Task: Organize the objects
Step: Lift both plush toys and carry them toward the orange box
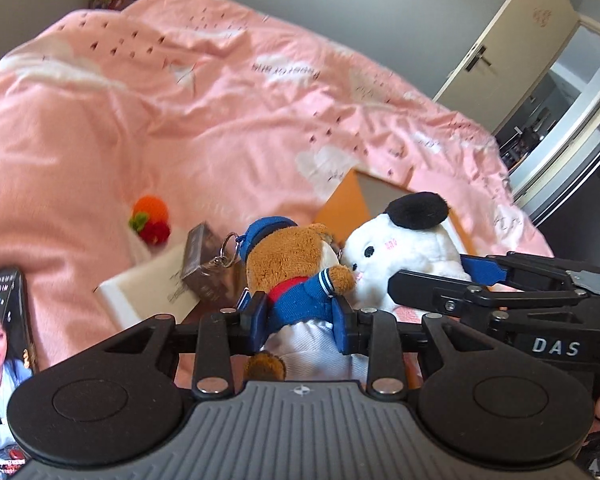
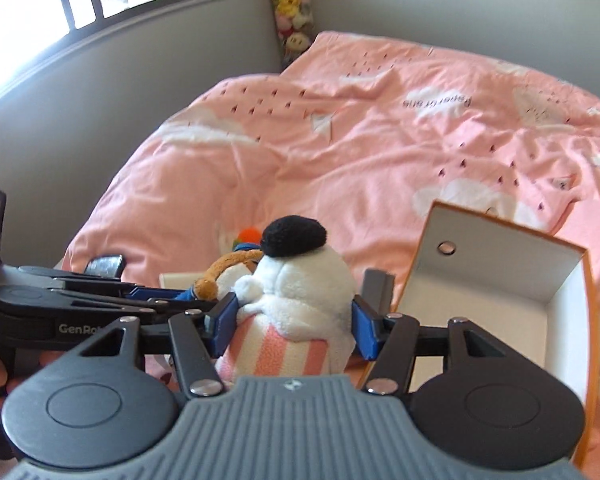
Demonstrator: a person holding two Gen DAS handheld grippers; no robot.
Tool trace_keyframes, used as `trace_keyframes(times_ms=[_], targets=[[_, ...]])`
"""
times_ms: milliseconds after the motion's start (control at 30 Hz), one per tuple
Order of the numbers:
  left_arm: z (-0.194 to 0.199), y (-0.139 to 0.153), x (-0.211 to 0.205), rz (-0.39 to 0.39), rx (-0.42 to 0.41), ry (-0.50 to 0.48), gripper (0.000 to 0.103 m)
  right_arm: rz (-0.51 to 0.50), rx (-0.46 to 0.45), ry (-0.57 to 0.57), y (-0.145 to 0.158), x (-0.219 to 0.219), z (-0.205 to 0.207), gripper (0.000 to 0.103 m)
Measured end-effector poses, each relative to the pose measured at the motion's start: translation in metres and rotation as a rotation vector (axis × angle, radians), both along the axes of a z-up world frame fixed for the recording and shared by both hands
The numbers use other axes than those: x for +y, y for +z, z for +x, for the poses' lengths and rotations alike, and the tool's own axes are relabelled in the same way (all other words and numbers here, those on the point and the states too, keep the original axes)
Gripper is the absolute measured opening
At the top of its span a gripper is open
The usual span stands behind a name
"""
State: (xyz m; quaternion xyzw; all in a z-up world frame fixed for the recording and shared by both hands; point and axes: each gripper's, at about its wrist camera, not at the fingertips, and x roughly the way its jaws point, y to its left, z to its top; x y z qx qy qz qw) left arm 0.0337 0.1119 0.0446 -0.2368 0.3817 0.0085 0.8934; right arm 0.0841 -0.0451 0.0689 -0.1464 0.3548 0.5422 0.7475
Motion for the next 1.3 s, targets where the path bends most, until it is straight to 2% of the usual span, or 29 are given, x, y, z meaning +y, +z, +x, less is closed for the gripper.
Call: trace_keyframes(times_ms=[233,533,633,700,900,1033,1300], targets=[[0.011,0.027,-0.025,-0.007,-0.096,-0.047,0.037,0.095,-0.010,-0.097,0.023,-0.039,0.015,0.060],[0.031,0.039,-0.065,-0.061,-0.159,-0.159,0.037,0.158,0.009,-0.246,0.029,-0.095,0.047,0.061],[0.044,0.029,-0.079,-0.082,-0.122,-0.206,0.037,0.145,0.025,-0.293,0.019,-0.109,0.058,0.061],[0.051,0.018,-0.088,-0.070,-0.079,-0.230,0.037,0.120,0.052,-0.310,0.006,-0.113,0.065,0.061],[0.057,-0.013,-0.123,0.098,0.053,-0.315,0.037,0.043,0.193,-0.310,-0.049,-0.120,0.082,0.061],[0.063,-0.026,-0.132,0.125,0.128,-0.335,0.037,0.007,0.230,-0.282,-0.072,-0.120,0.088,0.061],[0.070,-0.037,-0.147,0.212,0.189,-0.359,0.037,-0.039,0.269,-0.226,-0.093,-0.112,0.099,0.061]])
